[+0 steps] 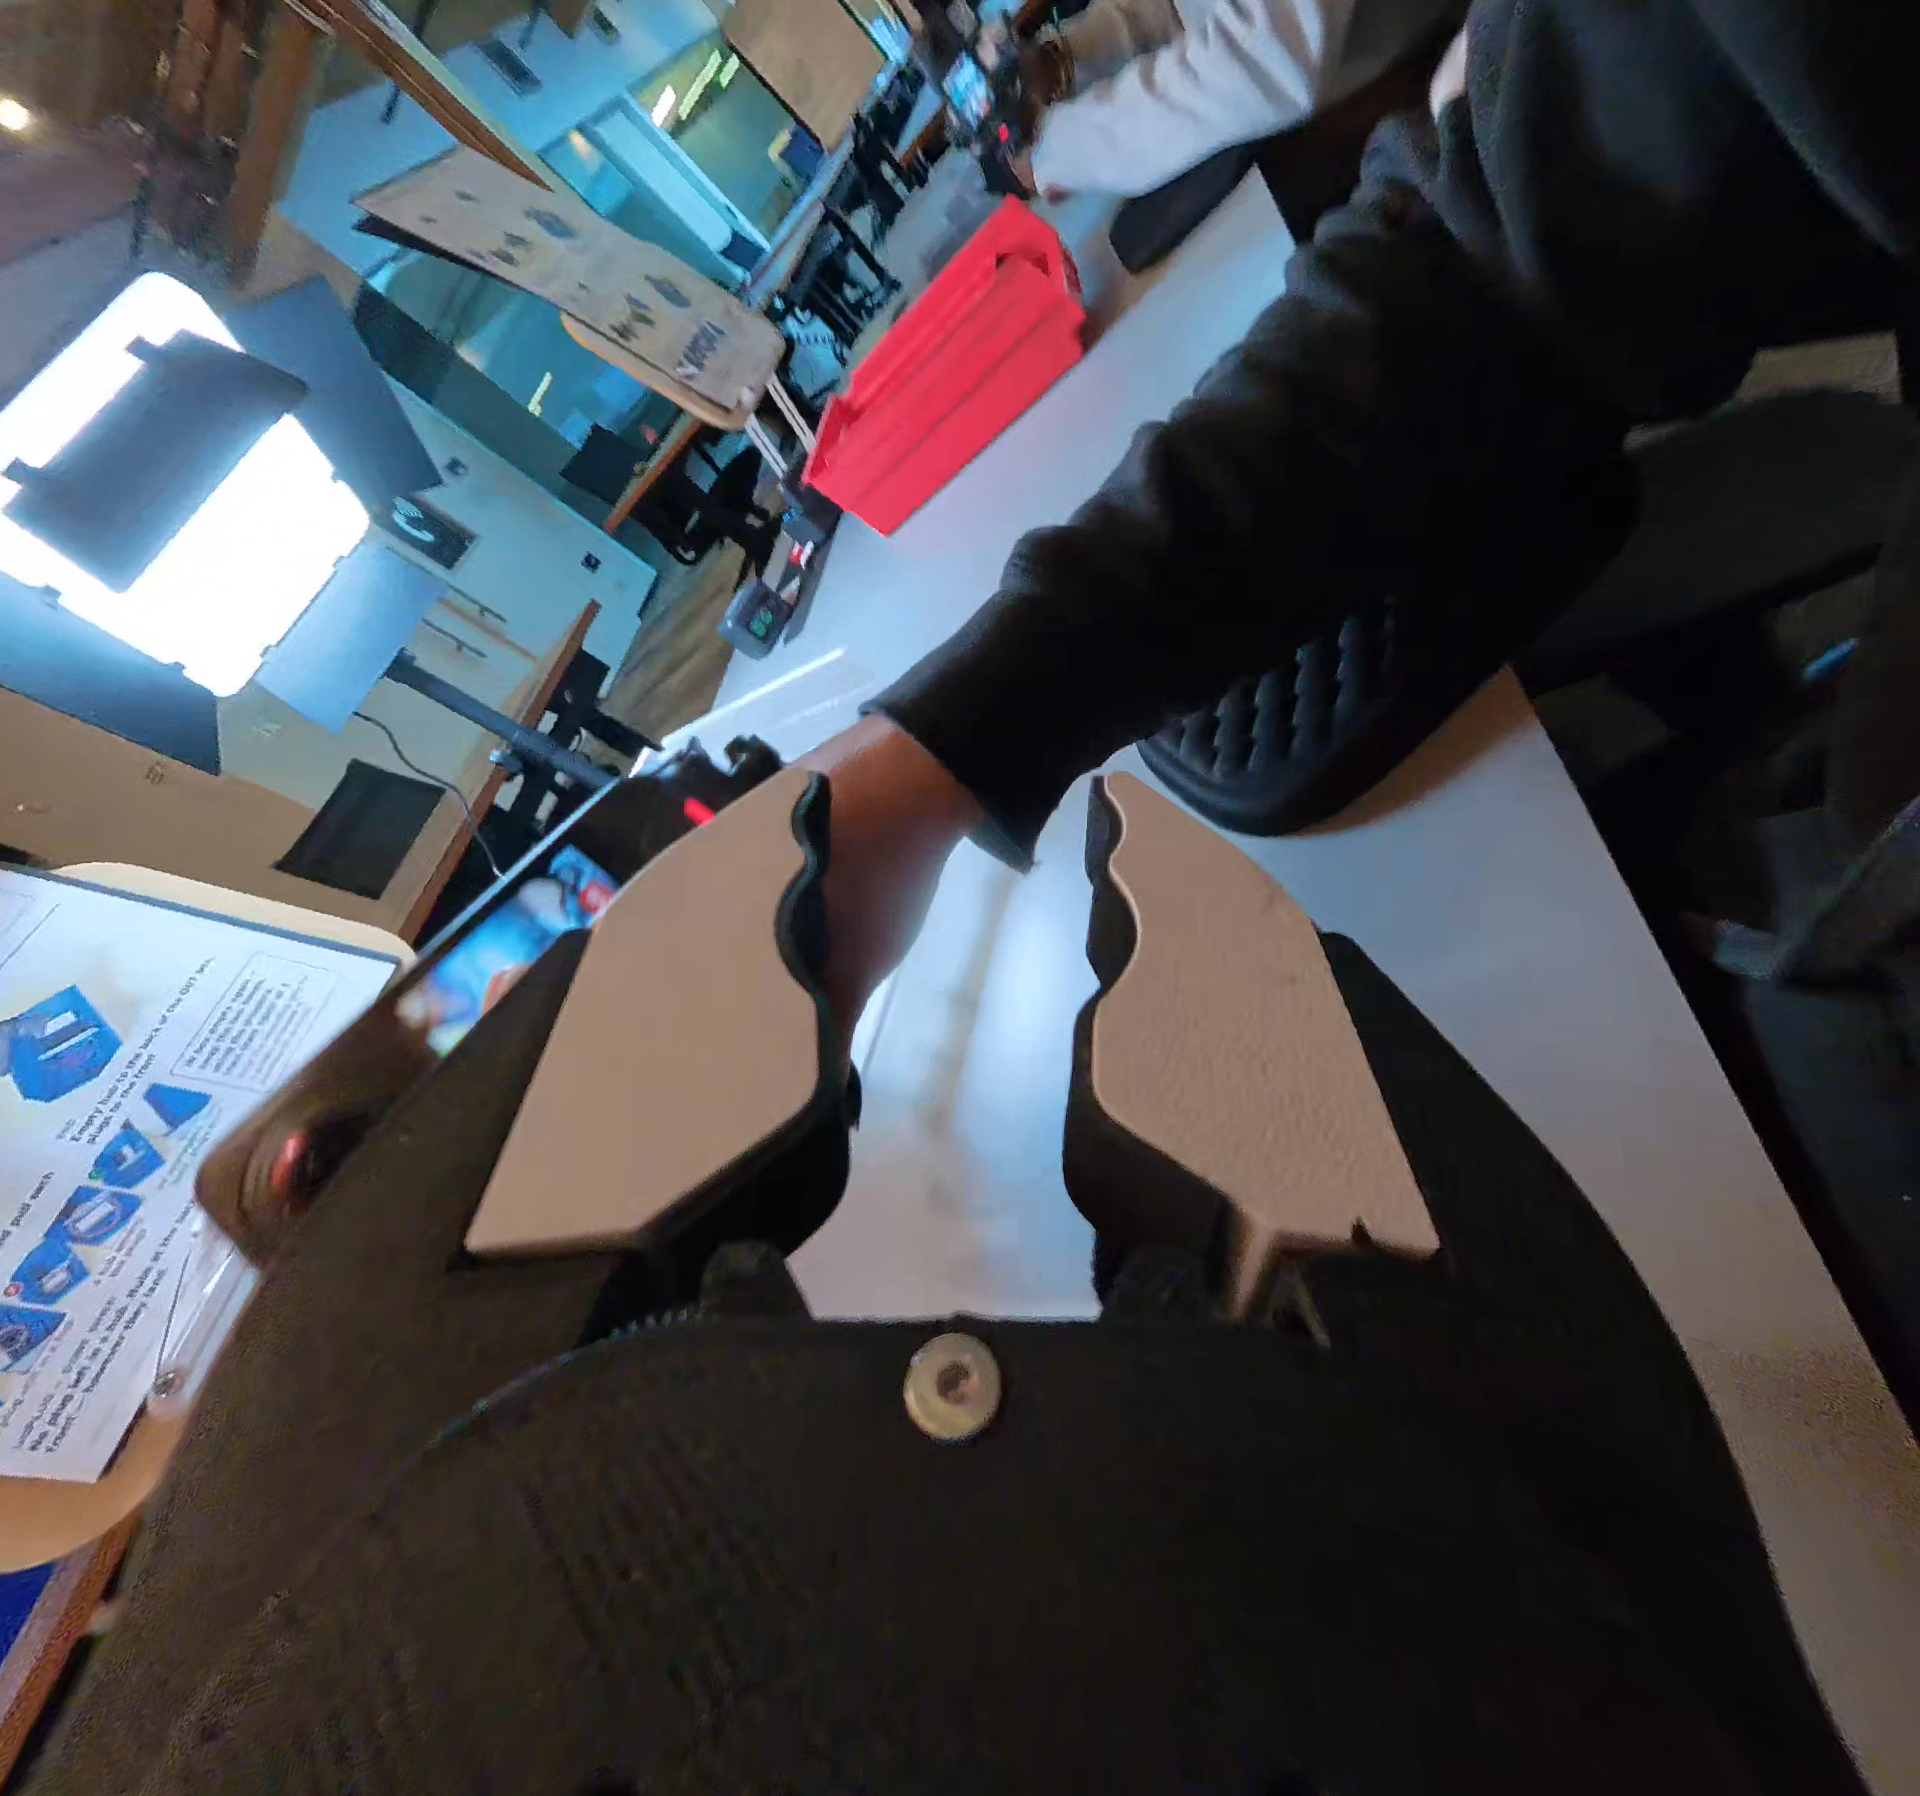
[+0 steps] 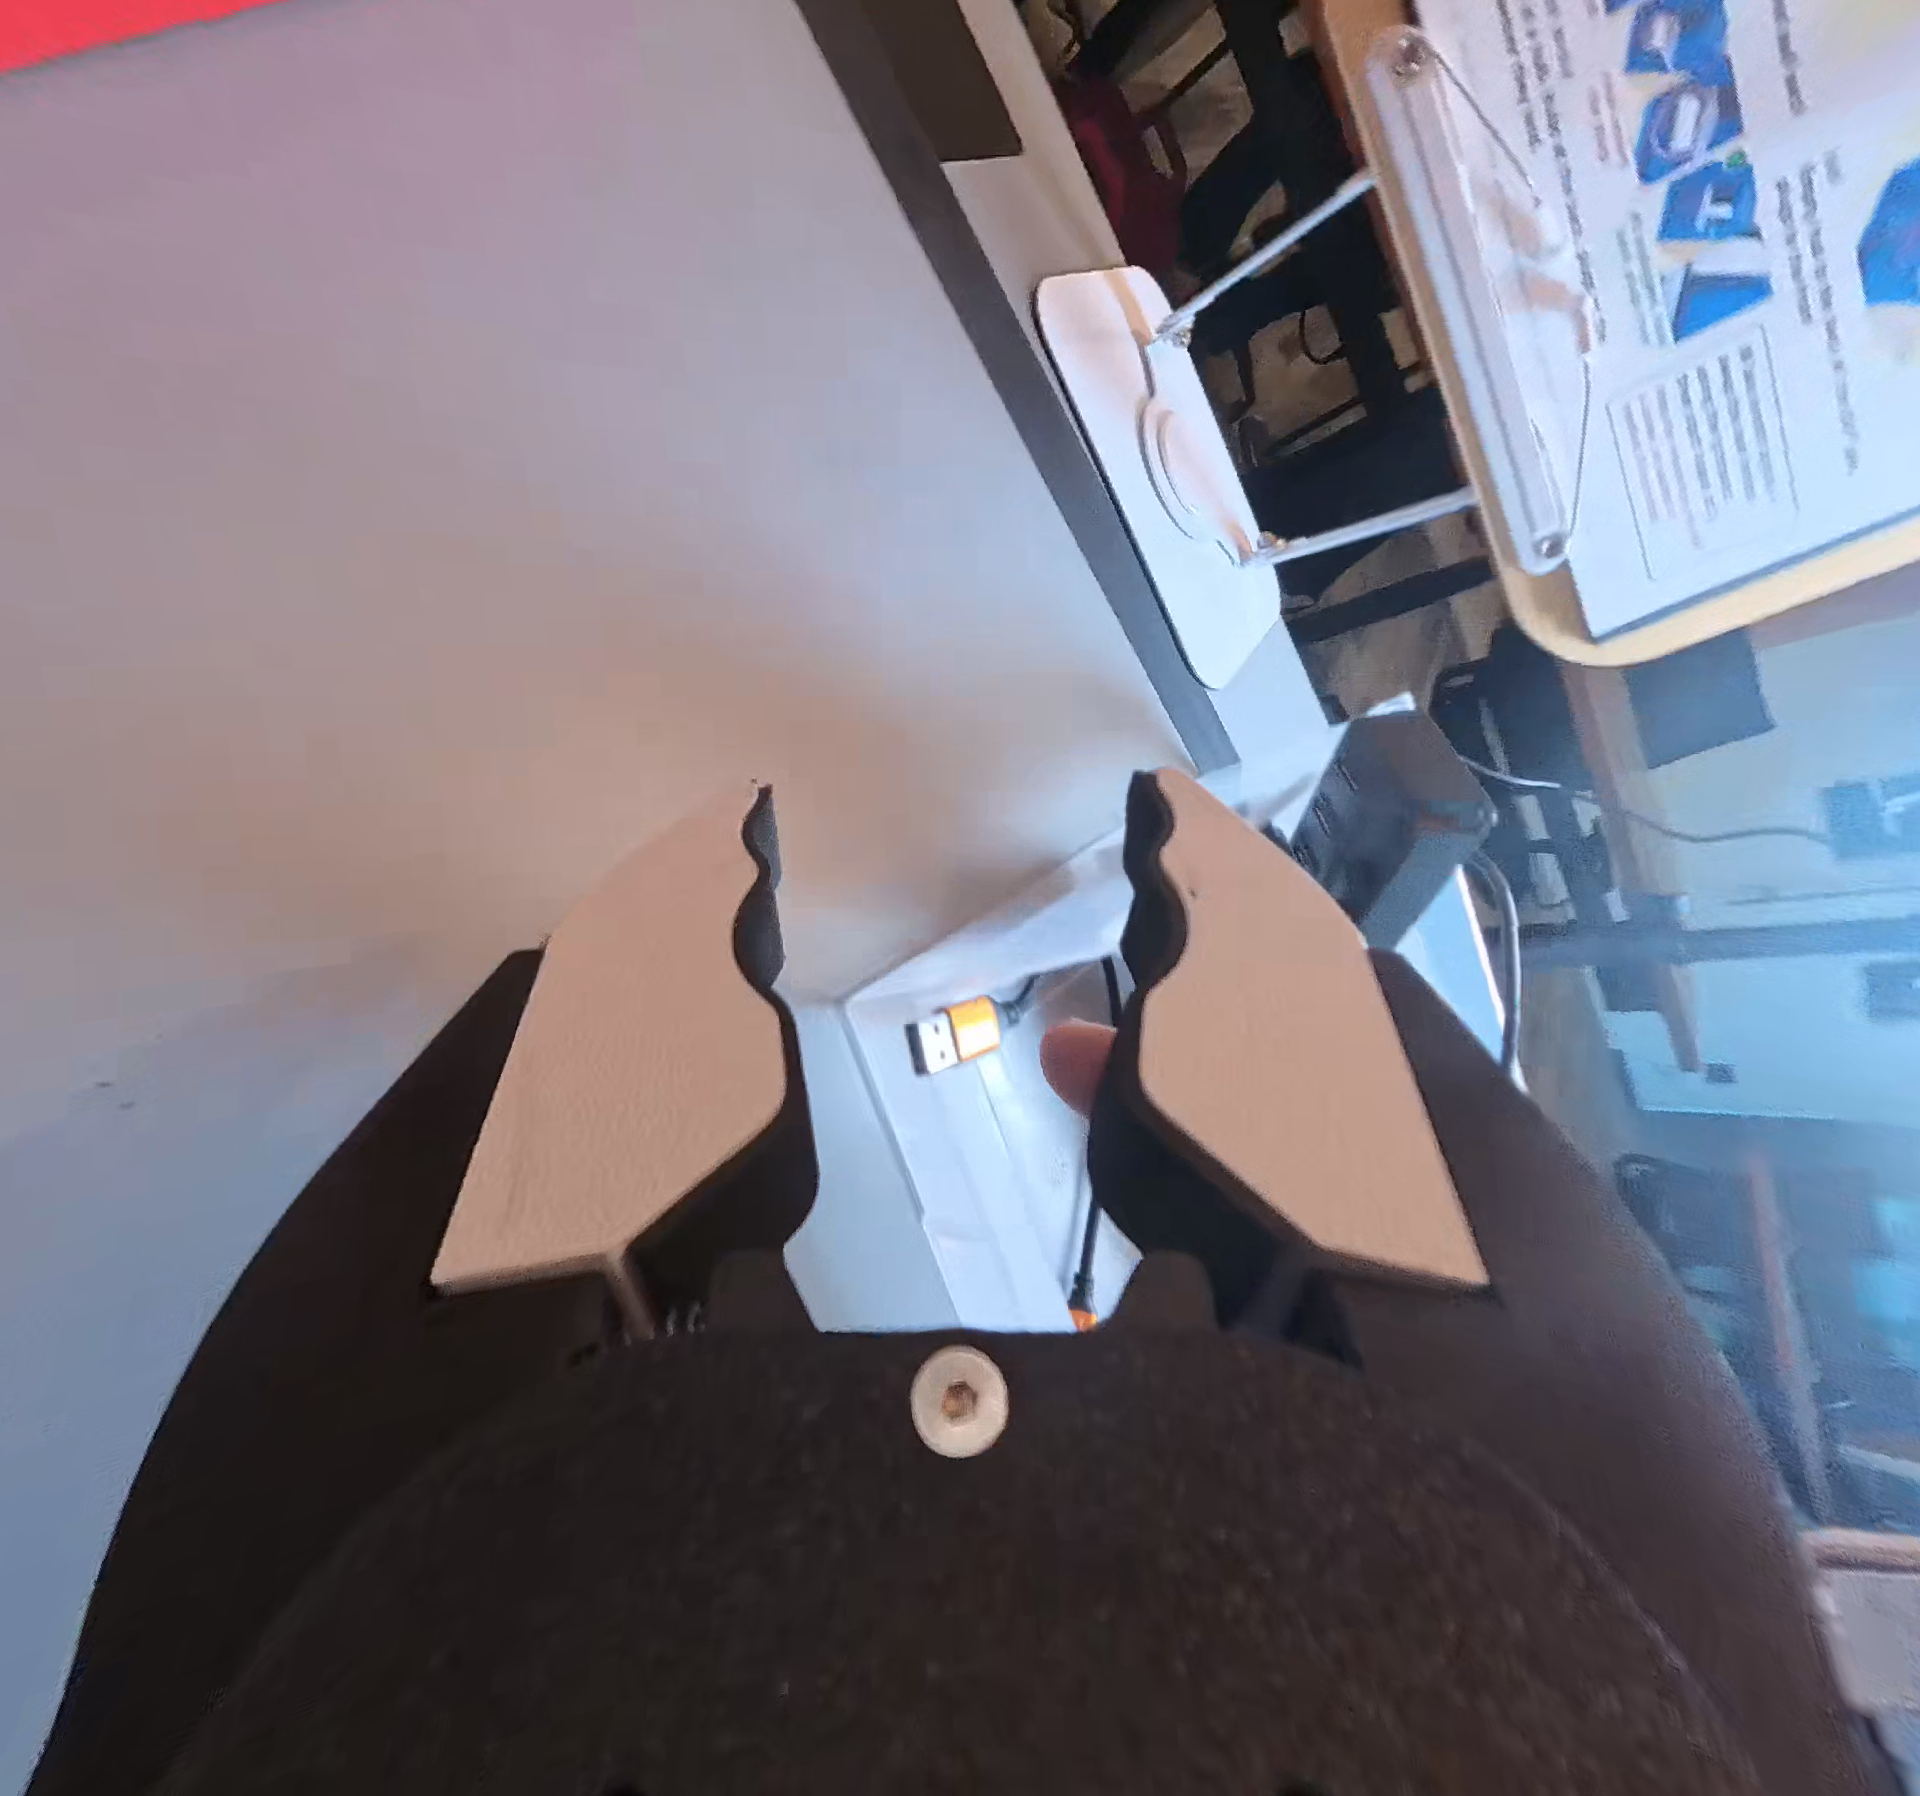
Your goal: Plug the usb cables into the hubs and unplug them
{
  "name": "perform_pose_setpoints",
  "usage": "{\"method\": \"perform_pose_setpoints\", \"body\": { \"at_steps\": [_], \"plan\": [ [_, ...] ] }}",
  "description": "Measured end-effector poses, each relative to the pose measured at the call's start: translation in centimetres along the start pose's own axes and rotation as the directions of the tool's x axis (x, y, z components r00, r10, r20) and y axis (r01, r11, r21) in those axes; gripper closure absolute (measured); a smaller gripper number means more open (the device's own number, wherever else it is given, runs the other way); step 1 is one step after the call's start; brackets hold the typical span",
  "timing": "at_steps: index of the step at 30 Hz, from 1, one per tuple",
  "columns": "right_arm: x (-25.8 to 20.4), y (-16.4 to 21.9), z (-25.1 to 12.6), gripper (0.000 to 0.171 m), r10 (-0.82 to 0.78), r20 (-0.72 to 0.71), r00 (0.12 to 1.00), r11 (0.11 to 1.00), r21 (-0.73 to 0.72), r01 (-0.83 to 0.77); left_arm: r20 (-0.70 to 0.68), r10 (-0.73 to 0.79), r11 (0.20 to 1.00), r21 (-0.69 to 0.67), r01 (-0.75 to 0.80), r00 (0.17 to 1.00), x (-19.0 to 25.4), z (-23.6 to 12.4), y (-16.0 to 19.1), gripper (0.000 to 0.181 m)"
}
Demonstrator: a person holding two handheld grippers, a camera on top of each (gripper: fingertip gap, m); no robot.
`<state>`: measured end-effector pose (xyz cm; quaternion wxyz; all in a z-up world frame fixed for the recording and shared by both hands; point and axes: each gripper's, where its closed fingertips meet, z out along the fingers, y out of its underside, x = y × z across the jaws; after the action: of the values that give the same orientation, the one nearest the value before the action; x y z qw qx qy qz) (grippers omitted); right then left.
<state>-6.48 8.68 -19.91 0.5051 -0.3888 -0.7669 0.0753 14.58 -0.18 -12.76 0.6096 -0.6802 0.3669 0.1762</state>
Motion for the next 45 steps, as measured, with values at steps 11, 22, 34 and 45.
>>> {"method": "perform_pose_setpoints", "body": {
  "at_steps": [11, 22, 34, 45],
  "plan": [
    [-1.3, 1.0, 1.8, 0.107, -0.136, -0.054, 0.989, 0.987, -0.096, 0.131, -0.026, 0.007, 0.985, -0.174, -0.012, 1.000, 0.9, 2.3, 3.5, 0.128],
    [-1.8, 1.2, 2.0, 0.108, -0.151, -0.040, 0.988, 0.984, -0.101, 0.146, 0.022, 0.013, 0.985, -0.172, -0.009, 1.000, 0.3, 1.8, 3.4, 0.130],
    [-1.5, 1.7, 2.0, 0.107, -0.050, 0.021, 0.999, 0.996, -0.073, 0.051, 0.130, -0.244, 0.970, 0.017, 0.244, 0.961, -3.4, -2.9, 3.7, 0.135],
    [-1.5, 1.6, 2.4, 0.108, -0.053, 0.011, 0.999, 0.996, -0.074, 0.053, 0.016, -0.028, 0.996, -0.090, 0.029, 0.999, -1.0, -1.1, 3.3, 0.143]
  ]
}}
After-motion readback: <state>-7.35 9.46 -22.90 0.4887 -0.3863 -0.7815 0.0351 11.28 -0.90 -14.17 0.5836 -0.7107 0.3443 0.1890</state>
